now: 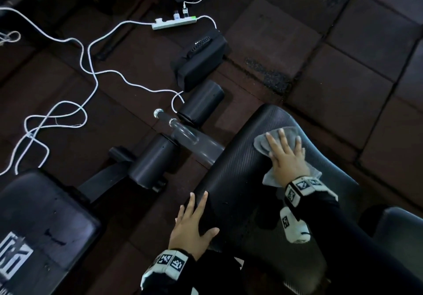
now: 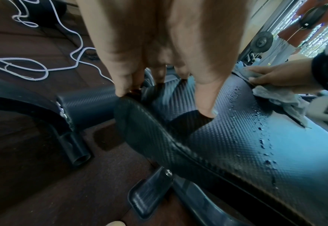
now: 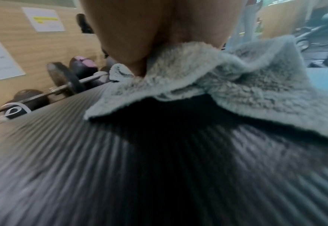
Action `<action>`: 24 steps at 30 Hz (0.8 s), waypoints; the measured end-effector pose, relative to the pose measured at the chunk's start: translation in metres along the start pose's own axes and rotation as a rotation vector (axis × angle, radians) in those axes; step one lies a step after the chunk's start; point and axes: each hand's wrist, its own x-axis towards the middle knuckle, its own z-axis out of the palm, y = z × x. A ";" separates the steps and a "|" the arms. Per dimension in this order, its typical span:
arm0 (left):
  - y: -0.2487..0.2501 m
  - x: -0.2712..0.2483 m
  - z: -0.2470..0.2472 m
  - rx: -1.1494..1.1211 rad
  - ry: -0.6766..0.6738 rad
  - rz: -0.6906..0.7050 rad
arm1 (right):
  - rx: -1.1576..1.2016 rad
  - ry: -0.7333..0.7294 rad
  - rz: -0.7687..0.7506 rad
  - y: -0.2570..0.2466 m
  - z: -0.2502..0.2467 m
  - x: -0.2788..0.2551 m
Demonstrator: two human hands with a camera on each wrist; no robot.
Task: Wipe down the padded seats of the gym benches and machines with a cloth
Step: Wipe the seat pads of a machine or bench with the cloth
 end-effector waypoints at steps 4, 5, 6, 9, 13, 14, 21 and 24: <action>-0.028 -0.001 -0.009 -0.131 0.109 0.005 | -0.011 -0.025 -0.161 -0.005 0.026 -0.046; -0.035 -0.003 -0.009 -0.149 0.123 -0.011 | 0.012 -0.051 -0.175 -0.002 0.031 -0.059; -0.040 -0.005 -0.010 -0.165 0.131 -0.022 | 0.013 -0.080 -0.172 0.005 0.038 -0.071; -0.045 -0.013 -0.006 -0.258 0.152 -0.030 | -0.101 -0.143 -0.180 0.030 0.057 -0.094; -0.046 -0.013 0.001 -0.293 0.197 -0.026 | -0.013 -0.033 -0.094 0.021 0.048 -0.087; -0.046 -0.012 0.001 -0.295 0.200 -0.026 | -0.002 -0.013 -0.081 0.013 0.045 -0.081; -0.052 -0.013 0.002 -0.321 0.203 0.008 | -0.163 0.035 -0.199 -0.050 0.053 -0.072; -0.052 -0.012 0.003 -0.334 0.216 0.002 | -0.317 0.009 -0.468 -0.067 0.079 -0.105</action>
